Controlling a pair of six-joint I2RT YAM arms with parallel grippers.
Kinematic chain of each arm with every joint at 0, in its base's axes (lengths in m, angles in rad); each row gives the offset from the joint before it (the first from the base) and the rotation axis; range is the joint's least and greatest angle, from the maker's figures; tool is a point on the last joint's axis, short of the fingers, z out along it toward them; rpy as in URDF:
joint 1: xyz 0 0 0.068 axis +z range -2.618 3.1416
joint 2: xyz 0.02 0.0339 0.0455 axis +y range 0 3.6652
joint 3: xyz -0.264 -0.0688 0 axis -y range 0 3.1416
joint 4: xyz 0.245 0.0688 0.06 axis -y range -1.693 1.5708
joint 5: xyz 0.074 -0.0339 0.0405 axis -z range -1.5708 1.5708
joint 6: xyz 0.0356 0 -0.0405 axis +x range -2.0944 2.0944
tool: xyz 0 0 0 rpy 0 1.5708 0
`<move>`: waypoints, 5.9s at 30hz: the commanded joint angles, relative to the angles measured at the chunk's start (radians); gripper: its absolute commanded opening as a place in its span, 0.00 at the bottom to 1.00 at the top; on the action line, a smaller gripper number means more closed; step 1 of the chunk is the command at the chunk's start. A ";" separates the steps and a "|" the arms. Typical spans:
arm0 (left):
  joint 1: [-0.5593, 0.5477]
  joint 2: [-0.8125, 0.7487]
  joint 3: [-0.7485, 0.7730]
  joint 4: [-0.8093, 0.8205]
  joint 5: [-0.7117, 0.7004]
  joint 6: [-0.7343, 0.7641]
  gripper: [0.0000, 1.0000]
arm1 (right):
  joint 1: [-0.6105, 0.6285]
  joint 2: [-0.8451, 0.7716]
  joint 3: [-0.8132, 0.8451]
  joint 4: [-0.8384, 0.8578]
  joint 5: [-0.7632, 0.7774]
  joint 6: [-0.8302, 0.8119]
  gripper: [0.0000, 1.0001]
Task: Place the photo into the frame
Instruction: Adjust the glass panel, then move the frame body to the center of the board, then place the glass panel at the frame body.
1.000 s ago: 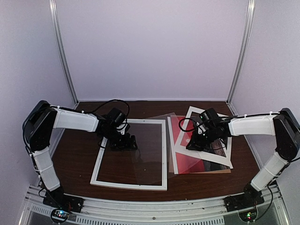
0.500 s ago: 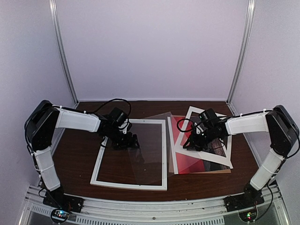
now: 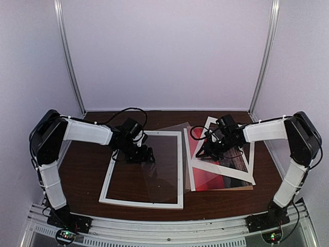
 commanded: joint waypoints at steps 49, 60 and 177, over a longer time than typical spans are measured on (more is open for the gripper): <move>0.351 -0.275 -0.074 -0.247 -0.114 0.142 0.92 | -0.056 -0.185 0.219 0.008 -0.109 0.180 0.00; 0.404 -0.169 -0.096 -0.198 0.004 0.140 0.92 | -0.034 -0.202 0.285 -0.005 -0.105 0.200 0.00; 0.436 -0.402 -0.363 -0.034 -0.030 0.054 0.92 | 0.384 0.065 0.041 0.468 0.236 0.739 0.00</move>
